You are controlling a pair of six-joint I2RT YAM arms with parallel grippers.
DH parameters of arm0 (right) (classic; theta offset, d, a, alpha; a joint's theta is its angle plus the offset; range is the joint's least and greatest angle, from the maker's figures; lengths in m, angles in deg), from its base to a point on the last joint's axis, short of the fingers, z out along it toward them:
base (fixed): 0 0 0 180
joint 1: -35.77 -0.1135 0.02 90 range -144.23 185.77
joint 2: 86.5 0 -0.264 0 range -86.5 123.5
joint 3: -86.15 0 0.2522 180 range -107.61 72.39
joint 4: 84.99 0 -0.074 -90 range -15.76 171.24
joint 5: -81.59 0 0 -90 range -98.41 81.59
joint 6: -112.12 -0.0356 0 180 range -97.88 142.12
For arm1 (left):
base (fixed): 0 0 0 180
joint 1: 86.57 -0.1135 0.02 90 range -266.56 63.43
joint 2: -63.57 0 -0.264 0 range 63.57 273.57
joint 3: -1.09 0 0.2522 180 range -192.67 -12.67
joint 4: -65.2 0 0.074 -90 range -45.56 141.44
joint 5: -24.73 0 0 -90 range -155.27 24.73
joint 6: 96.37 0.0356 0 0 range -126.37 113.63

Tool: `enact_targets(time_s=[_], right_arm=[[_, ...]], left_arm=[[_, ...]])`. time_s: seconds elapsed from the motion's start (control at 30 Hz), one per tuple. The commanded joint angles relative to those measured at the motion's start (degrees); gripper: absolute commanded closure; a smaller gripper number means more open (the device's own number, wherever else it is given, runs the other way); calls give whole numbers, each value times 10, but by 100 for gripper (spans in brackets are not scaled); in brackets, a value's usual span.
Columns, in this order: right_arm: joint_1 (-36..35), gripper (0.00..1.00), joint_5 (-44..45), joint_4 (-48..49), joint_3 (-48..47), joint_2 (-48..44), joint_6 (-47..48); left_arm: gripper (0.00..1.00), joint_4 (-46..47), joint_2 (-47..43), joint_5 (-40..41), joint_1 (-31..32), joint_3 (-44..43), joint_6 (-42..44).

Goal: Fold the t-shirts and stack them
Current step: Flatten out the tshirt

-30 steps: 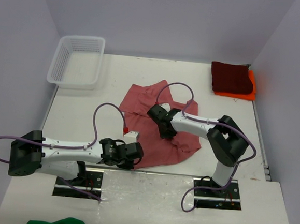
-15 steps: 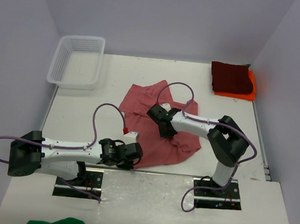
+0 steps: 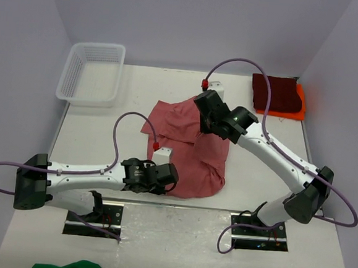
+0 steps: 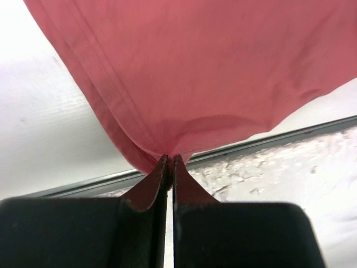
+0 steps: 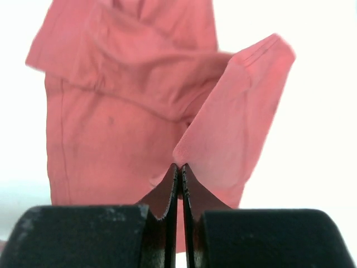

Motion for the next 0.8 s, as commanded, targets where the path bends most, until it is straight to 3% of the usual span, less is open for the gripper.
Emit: enact_targets(time_s=[0.0, 0.13, 0.27, 0.47, 0.77], right_arm=[[42, 100, 41, -49, -52, -3, 43], [108, 100, 53, -67, -126, -19, 81], [197, 100, 61, -77, -172, -46, 113], [288, 100, 68, -102, -249, -57, 150], [324, 100, 34, -124, -373, -67, 164]], left_arm=[[100, -75, 4, 103, -4, -112, 32], [100, -151, 8, 166, -44, -244, 75], [100, -179, -19, 177, -176, -352, 153], [100, -293, 19, 219, -276, -620, 240], [100, -333, 36, 222, -372, -766, 316]])
